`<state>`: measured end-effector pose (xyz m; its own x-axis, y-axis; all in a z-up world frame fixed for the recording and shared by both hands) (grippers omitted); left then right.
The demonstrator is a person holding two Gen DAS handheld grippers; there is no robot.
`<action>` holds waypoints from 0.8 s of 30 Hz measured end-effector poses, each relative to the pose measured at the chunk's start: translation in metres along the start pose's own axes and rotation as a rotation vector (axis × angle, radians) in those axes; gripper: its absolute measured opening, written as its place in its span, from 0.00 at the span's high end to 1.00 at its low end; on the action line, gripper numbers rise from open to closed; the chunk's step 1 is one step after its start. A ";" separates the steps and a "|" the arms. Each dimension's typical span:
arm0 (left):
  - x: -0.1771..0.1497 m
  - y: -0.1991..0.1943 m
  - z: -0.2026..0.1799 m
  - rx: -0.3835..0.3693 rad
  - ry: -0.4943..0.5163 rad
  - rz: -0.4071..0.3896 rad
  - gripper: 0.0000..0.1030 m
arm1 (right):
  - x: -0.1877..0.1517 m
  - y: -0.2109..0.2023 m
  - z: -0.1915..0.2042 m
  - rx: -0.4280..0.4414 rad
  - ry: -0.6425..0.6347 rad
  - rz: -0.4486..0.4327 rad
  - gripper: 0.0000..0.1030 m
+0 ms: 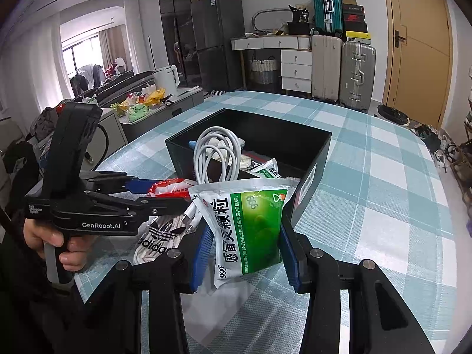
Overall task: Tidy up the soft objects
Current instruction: 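Grasp the red balloon packet with the left tool while the right tool grasps the green medicine packet, then carry the red packet and green packet over the black box and lower them inside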
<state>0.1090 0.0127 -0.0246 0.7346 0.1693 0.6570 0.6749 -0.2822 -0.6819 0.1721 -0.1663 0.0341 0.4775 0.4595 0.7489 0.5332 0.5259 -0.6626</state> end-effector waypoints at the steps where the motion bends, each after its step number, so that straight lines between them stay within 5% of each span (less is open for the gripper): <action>1: 0.000 -0.002 -0.001 0.003 0.004 -0.004 0.52 | 0.000 0.000 0.000 0.000 0.000 -0.001 0.57; 24: 0.021 -0.047 0.001 0.033 0.043 -0.155 0.53 | 0.011 -0.027 0.002 -0.025 0.008 -0.098 0.57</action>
<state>0.0932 0.0304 0.0210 0.6183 0.1676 0.7679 0.7824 -0.2245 -0.5810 0.1612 -0.1739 0.0599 0.4277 0.4006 0.8103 0.5949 0.5502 -0.5860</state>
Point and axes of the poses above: each gripper's, at about its wrist camera, not at the fingertips, and y roughly the way its jaws point, z to its left, x to its top, the point moved 1 cm from there along y, roughly the way its jaws point, and after that the axes turned 8 degrees about -x, right-handed, at the moved point
